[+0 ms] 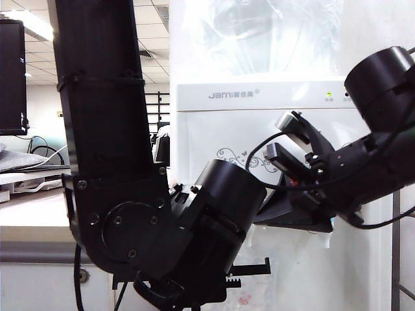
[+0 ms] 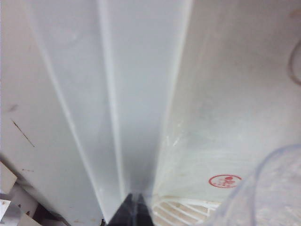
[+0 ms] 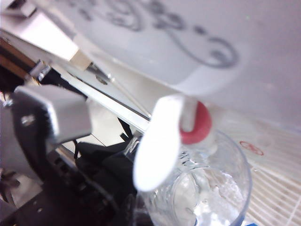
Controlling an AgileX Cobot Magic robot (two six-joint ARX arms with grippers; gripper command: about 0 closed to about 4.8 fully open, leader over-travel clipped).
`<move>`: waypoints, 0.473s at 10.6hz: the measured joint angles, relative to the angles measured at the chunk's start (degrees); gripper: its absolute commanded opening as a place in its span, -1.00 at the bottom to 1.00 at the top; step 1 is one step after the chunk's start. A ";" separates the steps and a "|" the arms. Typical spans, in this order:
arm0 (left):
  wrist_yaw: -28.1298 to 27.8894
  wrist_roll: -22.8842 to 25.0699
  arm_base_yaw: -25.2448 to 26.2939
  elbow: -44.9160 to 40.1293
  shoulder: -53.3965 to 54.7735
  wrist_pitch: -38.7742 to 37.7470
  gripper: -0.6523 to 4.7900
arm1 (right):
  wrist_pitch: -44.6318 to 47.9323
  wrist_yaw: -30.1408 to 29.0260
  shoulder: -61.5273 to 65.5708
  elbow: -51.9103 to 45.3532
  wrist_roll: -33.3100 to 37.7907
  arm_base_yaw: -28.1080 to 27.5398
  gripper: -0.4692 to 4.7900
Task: Pick up the plastic mug from the left desk, go to the hot water outlet of the water dispenser, press the vertical switch to get some water, then put the mug back on the desk.
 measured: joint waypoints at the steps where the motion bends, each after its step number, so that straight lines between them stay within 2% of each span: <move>1: 0.00 0.00 0.00 0.00 0.00 0.02 -0.75 | -0.35 0.00 -0.81 0.00 -0.87 0.02 -0.84; 5: 0.00 0.00 0.00 0.02 0.00 0.02 -0.75 | -0.37 -1.46 -3.56 0.00 -1.14 -0.13 -0.84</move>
